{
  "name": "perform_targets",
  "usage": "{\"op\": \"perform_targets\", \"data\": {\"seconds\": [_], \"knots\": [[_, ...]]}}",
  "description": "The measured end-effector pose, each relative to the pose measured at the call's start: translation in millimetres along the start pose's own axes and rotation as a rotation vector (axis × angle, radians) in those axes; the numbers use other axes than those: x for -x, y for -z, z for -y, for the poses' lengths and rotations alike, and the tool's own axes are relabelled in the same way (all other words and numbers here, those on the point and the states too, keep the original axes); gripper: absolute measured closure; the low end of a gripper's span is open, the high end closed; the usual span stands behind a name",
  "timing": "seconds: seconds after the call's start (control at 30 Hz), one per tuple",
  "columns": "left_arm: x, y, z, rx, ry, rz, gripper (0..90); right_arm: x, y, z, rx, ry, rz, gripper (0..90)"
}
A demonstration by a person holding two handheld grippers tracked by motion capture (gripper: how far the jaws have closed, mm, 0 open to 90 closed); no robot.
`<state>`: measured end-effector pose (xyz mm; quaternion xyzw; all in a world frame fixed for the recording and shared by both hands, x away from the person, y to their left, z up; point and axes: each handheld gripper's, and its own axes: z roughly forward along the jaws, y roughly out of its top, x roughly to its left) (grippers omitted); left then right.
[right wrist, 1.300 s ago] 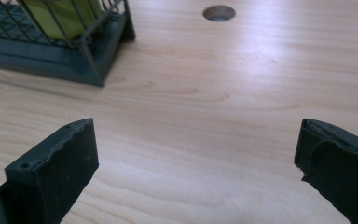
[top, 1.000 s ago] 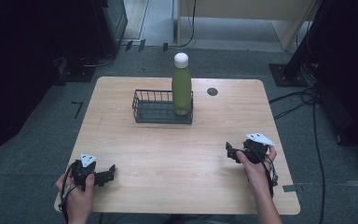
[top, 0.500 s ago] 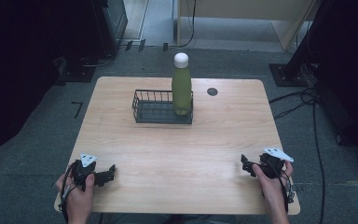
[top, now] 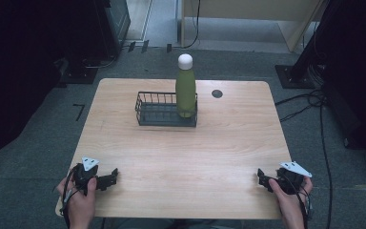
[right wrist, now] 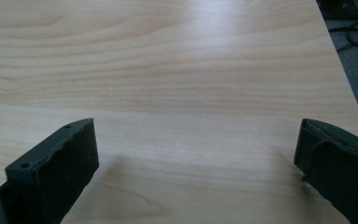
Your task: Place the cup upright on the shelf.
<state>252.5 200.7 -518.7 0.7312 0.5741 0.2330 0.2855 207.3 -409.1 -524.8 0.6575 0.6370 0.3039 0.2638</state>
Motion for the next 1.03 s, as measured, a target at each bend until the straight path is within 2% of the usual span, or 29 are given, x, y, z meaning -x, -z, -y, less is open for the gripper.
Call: {"op": "perform_targets", "data": {"seconds": [0.23,0.57,0.8,1.03], "knots": [[0.0,0.0,0.0,0.000,0.000,0.000,0.2,7.8,4.9,5.8,-0.035,0.018,0.031,0.0],[0.0,0.0,0.1,0.000,0.000,0.000,0.2,8.0,5.2,6.5,-0.036,0.029,0.028,0.0],[0.0,-0.1,0.1,0.000,0.000,0.000,0.2,5.7,6.7,7.8,-0.037,0.010,0.046,0.0],[-0.1,-0.1,0.0,0.000,0.000,0.000,0.2,5.5,7.1,8.2,-0.036,0.011,0.049,0.0]]}}
